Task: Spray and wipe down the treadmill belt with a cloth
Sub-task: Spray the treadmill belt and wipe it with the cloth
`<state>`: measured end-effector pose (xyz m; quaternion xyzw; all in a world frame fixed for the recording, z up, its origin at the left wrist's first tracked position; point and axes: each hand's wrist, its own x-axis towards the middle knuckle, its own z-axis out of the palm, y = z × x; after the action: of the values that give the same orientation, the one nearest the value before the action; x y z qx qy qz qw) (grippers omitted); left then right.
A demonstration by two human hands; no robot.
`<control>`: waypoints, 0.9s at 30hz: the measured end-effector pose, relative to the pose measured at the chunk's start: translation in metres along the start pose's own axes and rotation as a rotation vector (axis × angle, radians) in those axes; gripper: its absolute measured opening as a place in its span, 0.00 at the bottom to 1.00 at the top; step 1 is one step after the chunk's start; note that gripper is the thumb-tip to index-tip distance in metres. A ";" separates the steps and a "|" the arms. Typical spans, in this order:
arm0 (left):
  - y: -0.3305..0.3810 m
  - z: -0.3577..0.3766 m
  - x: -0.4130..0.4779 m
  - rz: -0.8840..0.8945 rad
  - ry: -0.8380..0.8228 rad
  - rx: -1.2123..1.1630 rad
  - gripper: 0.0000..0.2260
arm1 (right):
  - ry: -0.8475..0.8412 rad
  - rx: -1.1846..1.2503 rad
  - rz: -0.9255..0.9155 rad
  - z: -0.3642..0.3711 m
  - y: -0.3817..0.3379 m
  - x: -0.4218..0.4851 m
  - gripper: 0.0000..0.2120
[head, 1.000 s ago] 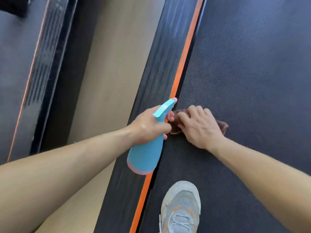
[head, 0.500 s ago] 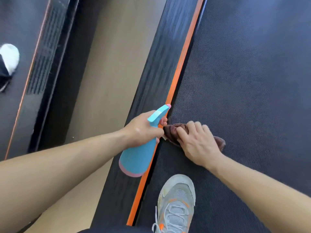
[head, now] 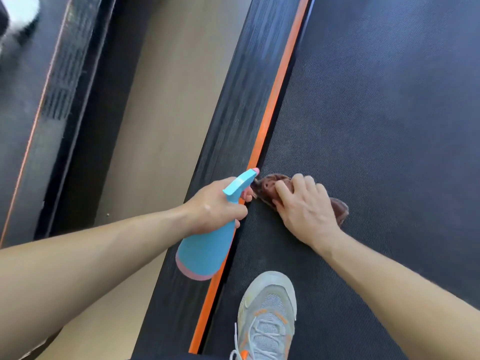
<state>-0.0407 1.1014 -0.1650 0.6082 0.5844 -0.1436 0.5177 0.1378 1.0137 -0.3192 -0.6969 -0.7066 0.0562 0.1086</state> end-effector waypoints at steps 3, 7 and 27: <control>0.002 0.001 0.003 -0.014 0.000 0.001 0.20 | -0.008 -0.021 -0.015 -0.005 0.009 -0.041 0.13; 0.005 0.003 0.004 -0.008 -0.019 -0.053 0.24 | -0.005 -0.059 0.159 -0.012 0.018 -0.073 0.16; -0.030 -0.006 -0.001 -0.022 -0.032 -0.059 0.26 | 0.150 -0.012 0.357 -0.002 0.069 0.104 0.21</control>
<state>-0.0696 1.0988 -0.1753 0.5837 0.5868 -0.1418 0.5429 0.2047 1.1191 -0.3254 -0.8140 -0.5621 0.0183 0.1453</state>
